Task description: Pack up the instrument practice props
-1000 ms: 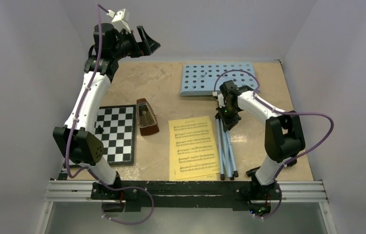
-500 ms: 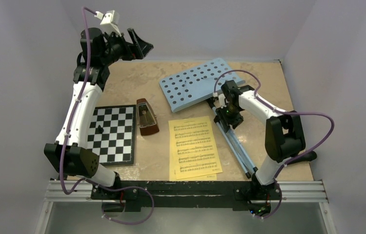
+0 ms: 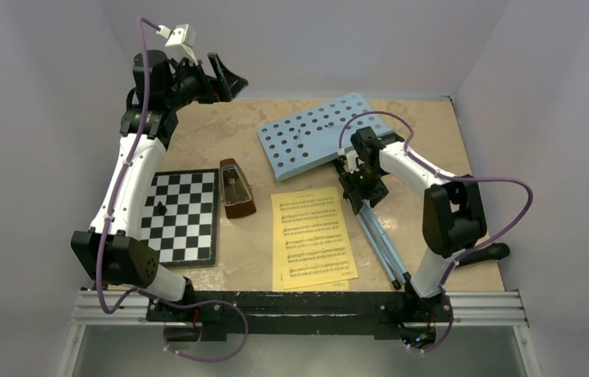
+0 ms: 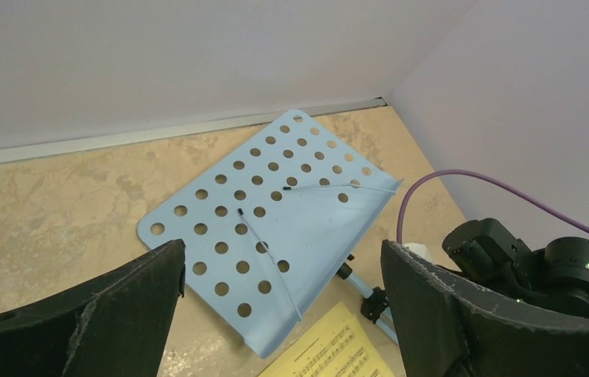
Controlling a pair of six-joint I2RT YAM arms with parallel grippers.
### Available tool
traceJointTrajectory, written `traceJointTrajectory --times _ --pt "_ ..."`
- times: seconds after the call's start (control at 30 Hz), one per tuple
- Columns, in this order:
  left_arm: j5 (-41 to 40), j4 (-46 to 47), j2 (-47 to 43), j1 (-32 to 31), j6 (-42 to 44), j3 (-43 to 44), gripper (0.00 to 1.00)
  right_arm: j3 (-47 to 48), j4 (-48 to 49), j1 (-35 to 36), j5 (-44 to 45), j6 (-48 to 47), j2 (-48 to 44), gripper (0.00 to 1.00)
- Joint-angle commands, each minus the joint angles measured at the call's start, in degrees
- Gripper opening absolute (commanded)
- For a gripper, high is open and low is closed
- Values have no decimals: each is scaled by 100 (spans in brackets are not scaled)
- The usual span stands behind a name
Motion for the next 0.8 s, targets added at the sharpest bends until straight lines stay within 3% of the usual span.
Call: traceJointTrajectory --times 0.0,0.13,0.23,0.37,0.43,0.6,0.7,0.77 --pt "-132 2 -188 34 358 98 99 624 -526 6 -6 657 457 59" --pt "-157 -171 -119 48 586 270 99 1117 -812 -1 29 1071 783 59" --pt "-145 -368 -67 83 659 379 99 1448 -971 -118 35 1364 1006 45" --pt "-203 -640 -60 97 879 503 99 1918 -1020 -280 106 1779 1252 34" --pt "-223 -754 -84 97 1008 558 99 1983 -980 -326 -86 1915 1354 24" --pt "-285 -933 -236 97 1415 546 99 1971 -863 -477 -247 2104 1562 11" --pt "-258 -1010 -354 97 1808 472 99 2207 -829 -614 -316 2282 1645 9" --pt "-268 -1067 -456 97 2134 437 99 2440 -852 -678 -345 2357 1624 16"
